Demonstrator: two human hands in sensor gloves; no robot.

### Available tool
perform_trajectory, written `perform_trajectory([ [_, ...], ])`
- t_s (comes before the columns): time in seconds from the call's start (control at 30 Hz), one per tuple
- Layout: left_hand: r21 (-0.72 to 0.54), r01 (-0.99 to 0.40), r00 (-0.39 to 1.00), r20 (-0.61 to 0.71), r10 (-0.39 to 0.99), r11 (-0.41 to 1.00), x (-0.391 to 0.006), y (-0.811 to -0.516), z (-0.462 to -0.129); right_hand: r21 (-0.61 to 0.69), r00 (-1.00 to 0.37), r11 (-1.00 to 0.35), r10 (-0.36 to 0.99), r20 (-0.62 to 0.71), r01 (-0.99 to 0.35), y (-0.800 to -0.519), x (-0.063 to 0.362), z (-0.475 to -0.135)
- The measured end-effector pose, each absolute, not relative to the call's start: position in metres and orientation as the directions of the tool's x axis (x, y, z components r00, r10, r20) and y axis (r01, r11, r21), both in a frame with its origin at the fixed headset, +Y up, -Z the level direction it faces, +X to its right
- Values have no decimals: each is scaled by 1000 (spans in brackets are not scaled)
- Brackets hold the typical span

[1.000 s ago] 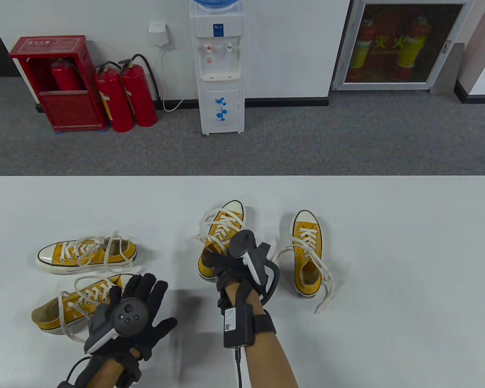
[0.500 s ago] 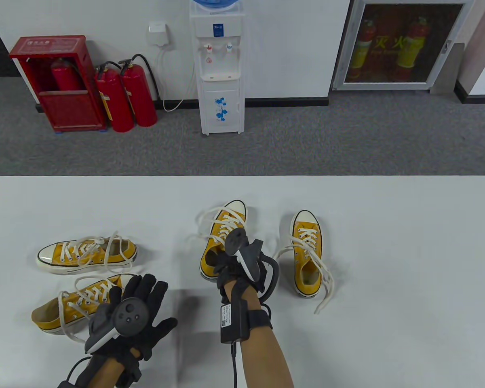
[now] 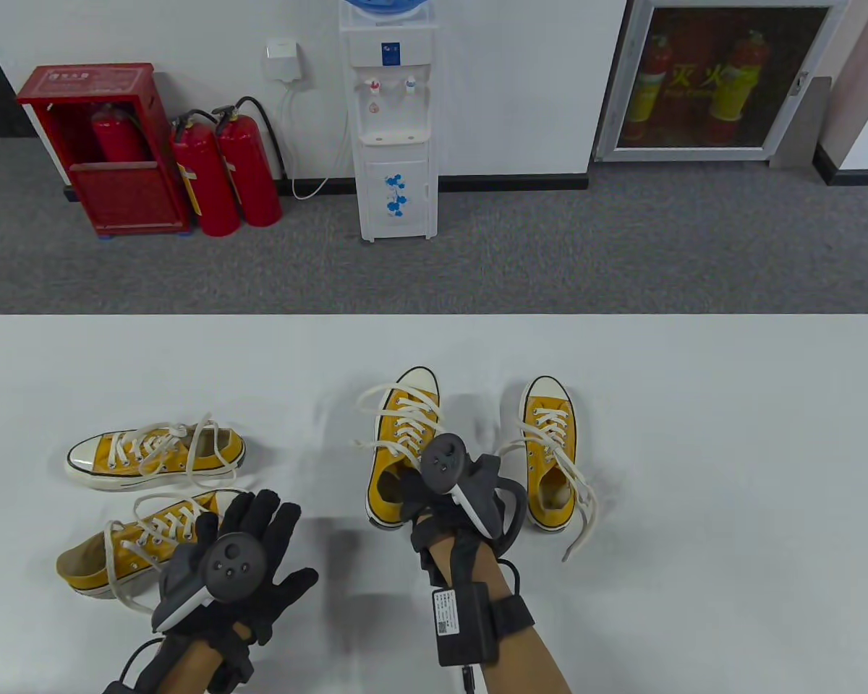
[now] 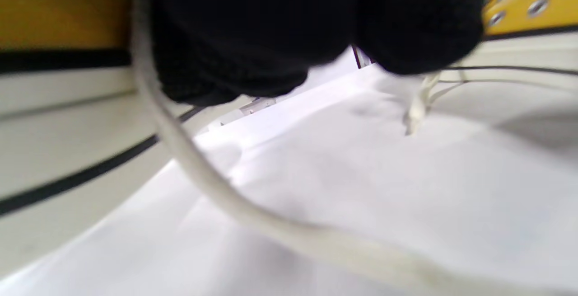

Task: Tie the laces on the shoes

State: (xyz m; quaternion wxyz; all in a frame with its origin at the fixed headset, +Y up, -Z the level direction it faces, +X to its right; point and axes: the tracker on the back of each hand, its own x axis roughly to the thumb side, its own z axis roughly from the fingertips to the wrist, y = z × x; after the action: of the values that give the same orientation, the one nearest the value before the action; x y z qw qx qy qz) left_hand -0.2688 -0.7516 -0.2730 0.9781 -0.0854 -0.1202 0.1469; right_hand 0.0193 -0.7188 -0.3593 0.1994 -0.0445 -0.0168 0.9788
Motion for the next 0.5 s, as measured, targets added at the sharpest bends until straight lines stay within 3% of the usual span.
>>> perform_trajectory([
  [0.2,-217,-292,919,205,336,931,-269,-753,-273,-65,-916,-915,401,-32,-398,-712,27,-324],
  [0.5,-231,-279,920,213,328,932,-265,-756,-273,-34,-932,-932,361,30,-362,-725,26,-285],
])
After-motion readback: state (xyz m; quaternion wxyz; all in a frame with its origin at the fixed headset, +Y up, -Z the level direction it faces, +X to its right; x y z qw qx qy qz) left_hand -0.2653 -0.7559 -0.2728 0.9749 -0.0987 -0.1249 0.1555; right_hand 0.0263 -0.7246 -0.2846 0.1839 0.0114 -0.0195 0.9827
